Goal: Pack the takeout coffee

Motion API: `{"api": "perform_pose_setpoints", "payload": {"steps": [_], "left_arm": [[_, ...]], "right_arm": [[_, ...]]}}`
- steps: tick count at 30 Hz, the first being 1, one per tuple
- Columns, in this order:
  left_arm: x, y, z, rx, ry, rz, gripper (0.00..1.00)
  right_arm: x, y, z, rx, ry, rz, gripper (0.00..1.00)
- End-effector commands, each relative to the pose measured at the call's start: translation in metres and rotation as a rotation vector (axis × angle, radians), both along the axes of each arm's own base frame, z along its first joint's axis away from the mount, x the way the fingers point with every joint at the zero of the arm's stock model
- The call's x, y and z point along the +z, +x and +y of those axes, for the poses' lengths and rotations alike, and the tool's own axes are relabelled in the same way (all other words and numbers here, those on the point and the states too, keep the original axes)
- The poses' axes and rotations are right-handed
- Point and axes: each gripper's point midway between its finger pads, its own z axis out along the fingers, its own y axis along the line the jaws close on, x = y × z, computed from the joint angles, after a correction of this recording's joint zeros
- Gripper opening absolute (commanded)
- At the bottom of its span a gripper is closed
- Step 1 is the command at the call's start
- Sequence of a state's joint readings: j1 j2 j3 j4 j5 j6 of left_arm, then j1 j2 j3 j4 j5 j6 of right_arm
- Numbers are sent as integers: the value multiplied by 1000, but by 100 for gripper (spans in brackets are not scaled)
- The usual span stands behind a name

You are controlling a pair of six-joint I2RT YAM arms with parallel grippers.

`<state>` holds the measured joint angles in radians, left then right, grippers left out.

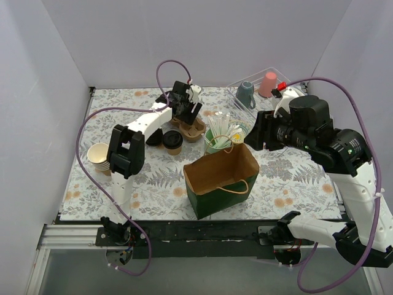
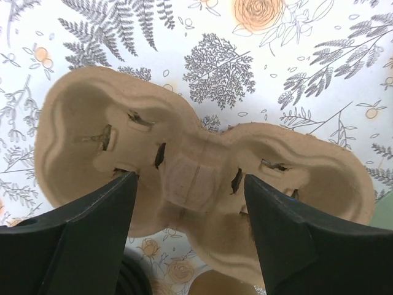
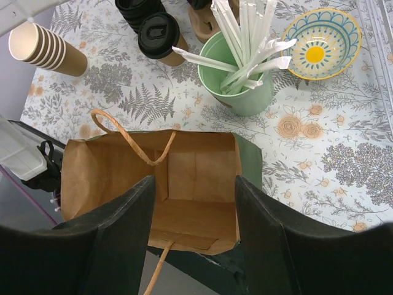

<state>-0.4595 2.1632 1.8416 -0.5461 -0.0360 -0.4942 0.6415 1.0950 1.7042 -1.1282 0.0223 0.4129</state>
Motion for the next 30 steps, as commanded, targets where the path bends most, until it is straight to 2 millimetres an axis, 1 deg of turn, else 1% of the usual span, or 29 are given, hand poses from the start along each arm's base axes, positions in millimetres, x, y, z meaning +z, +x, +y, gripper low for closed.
{"api": "perform_pose_setpoints", "payload": {"steps": [1,3,7,9,13,16,17,20,25,30], "left_arm": [[7,5,-2,-8,-3,-13,70],[3,5,-1,-2,6,-7,69],[3,7,-2,-3,4,-8,68],[5,7,-3,-3,-4,-9,65],[3,6,-6,-17,-12,-2,61],[1,6,-7,-21,-12,2,53],[1,7,-7,-21,-13,0,52],[-1,8,-8,-20,-11,3,53],[2,12,-10,-22,-19,-5,53],[-2,12,-7,-10,-1,-2,54]], "right_arm": [[16,-2,-3,8,15,-50,61],[15,-3,-4,8,9,-47,61],[14,-2,-5,8,5,-48,61],[14,-2,-4,11,3,-46,61],[14,-1,-2,17,5,-46,61],[15,0,-1,18,6,-50,60],[15,0,-1,20,4,-50,60],[14,-1,-2,21,1,-44,60],[13,0,-2,22,-5,-43,60],[13,0,-1,28,-10,-43,60]]}}
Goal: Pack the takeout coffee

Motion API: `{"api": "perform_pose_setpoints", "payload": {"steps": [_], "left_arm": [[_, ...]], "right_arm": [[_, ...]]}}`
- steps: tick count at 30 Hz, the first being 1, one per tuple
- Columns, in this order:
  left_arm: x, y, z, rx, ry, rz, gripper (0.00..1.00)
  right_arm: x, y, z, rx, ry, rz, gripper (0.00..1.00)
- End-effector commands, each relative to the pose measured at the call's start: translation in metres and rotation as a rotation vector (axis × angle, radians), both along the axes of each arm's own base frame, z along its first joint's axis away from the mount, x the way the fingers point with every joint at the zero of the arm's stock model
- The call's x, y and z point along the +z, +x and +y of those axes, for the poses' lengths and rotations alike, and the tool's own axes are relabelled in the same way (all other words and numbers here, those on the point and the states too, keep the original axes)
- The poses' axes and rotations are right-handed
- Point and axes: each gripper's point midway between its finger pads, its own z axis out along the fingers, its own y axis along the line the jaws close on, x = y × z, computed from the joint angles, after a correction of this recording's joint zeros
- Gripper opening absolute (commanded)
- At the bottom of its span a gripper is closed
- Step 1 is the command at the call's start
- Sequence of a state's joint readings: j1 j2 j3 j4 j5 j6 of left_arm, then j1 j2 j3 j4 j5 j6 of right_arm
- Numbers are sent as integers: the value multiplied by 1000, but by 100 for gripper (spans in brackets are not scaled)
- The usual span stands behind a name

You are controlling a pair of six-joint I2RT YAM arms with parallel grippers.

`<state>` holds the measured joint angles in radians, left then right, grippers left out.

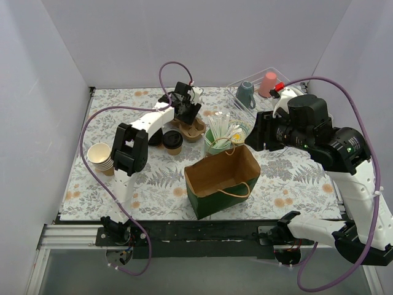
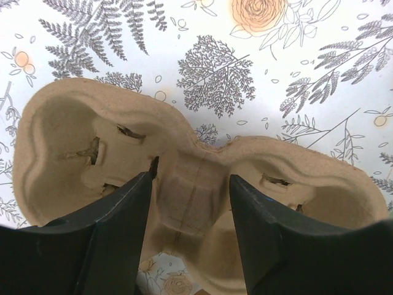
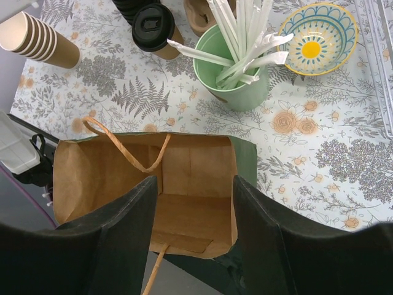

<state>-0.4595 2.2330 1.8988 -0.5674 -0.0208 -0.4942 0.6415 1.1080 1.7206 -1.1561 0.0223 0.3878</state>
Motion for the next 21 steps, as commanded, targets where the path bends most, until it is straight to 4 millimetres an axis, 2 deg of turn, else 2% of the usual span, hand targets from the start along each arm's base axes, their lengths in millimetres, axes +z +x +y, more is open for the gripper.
{"api": "perform_pose_setpoints", "payload": {"steps": [1,4,8,14,18,21], "left_arm": [[16,7,0,4,-3,-39,55],[14,8,1,5,5,-39,56],[13,7,2,6,9,-33,52],[23,10,2,15,6,-55,52],[29,12,2,19,2,-67,40],[33,12,4,30,6,-74,40]], "right_arm": [[16,2,1,14,20,-52,60],[17,2,2,19,20,-52,60],[15,3,3,24,12,-51,60],[12,3,4,34,4,-44,59],[13,5,4,36,3,-51,59],[12,4,5,40,1,-48,59]]}}
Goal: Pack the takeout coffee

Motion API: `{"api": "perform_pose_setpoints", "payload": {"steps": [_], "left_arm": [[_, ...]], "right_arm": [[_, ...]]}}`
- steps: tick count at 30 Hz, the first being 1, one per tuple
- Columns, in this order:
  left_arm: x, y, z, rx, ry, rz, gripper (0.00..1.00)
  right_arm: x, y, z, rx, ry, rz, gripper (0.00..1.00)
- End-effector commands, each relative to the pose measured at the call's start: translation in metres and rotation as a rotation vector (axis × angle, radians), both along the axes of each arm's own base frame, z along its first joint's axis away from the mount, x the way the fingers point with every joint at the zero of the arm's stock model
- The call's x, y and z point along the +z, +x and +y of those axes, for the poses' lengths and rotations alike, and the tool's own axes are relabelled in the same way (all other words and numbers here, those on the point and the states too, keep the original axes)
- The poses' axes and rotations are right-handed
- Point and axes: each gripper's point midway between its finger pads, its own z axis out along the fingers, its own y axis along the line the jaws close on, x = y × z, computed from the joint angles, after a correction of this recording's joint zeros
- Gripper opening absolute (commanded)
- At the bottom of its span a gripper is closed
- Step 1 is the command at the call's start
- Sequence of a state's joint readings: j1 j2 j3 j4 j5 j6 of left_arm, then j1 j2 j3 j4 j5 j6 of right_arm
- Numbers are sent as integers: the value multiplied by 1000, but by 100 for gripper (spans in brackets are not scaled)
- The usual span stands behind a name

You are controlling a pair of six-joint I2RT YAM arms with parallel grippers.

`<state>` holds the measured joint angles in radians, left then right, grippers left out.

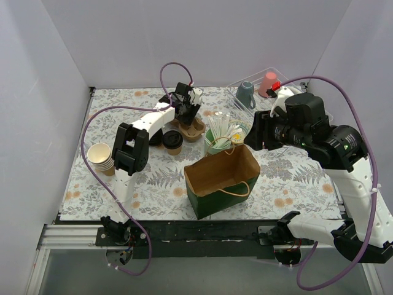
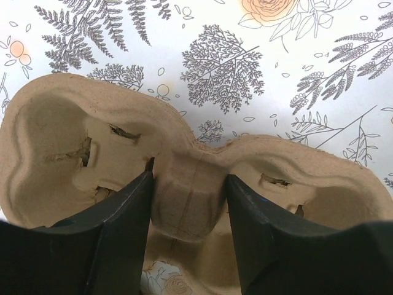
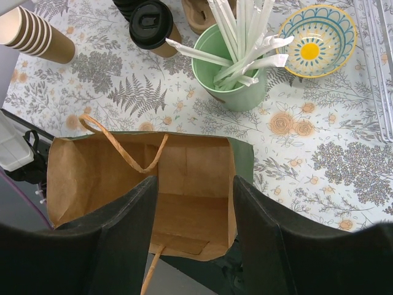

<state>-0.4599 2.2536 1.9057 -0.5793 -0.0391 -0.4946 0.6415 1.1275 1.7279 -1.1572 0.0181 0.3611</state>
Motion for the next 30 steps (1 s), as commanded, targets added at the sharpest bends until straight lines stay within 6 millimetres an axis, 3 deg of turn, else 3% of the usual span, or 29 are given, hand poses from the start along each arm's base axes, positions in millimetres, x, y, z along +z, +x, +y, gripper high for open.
{"api": "perform_pose_setpoints", "payload": {"steps": [1,6,12,20,30], "left_arm": [[45,13,1,23,-15,-97,40],[49,15,4,33,-7,-110,49],[44,13,6,25,6,-102,47],[46,13,12,41,26,-113,53],[59,15,14,36,13,-131,45]], "right_arm": [[13,1,2,20,21,-43,59],[14,2,3,20,22,-44,59],[14,1,3,18,25,-42,59],[13,3,4,14,23,-31,59],[15,1,11,43,39,-14,59]]}}
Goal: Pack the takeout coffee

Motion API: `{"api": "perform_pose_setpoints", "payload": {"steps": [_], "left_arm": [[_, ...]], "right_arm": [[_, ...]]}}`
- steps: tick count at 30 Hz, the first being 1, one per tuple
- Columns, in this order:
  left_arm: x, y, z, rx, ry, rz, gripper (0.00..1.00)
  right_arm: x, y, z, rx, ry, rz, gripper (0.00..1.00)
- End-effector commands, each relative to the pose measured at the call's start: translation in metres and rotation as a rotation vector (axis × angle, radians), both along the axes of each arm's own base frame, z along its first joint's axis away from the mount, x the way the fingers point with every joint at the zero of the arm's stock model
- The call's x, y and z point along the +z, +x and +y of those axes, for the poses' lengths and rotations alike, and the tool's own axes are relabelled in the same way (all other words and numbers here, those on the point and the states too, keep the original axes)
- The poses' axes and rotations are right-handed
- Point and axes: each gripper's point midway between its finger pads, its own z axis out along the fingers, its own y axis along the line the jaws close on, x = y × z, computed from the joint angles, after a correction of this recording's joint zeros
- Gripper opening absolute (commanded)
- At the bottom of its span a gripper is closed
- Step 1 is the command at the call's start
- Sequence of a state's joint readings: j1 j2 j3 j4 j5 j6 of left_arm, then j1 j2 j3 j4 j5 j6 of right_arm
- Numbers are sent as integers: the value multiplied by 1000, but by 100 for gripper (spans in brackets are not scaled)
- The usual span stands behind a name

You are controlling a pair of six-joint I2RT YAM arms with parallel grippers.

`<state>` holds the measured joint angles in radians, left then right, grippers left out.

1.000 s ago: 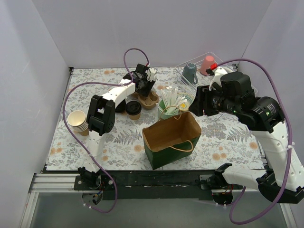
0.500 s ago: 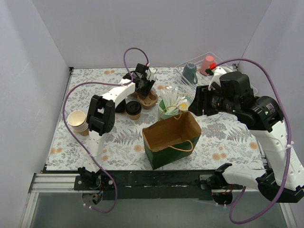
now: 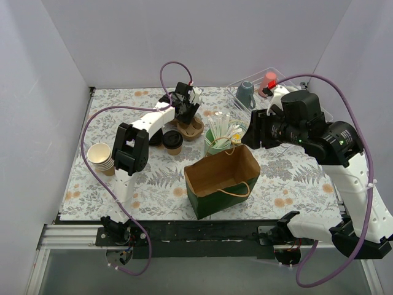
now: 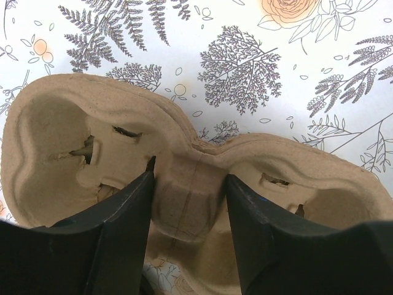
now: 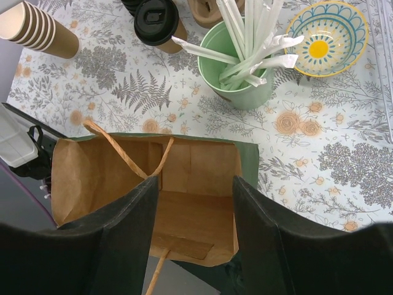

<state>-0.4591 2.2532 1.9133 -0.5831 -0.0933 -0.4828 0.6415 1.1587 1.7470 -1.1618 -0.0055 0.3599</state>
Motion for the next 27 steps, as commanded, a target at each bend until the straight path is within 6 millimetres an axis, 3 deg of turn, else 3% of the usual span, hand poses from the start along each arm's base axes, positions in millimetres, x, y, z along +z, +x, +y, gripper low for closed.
{"api": "perform_pose_setpoints", "payload": {"steps": [1,4,12,21,27], "left_arm": [[58,10,5,9,-26,-113,45],[66,13,8,22,-23,-136,52],[73,13,4,20,-45,-139,44],[92,18,9,55,-46,-186,53],[106,21,12,99,-63,-218,51]], "right_arm": [[16,-2,4,25,41,-32,59],[16,-2,5,25,46,-31,59],[15,-4,5,19,55,-24,59],[14,-7,4,16,68,-21,58],[14,-8,2,2,75,-23,58]]}}
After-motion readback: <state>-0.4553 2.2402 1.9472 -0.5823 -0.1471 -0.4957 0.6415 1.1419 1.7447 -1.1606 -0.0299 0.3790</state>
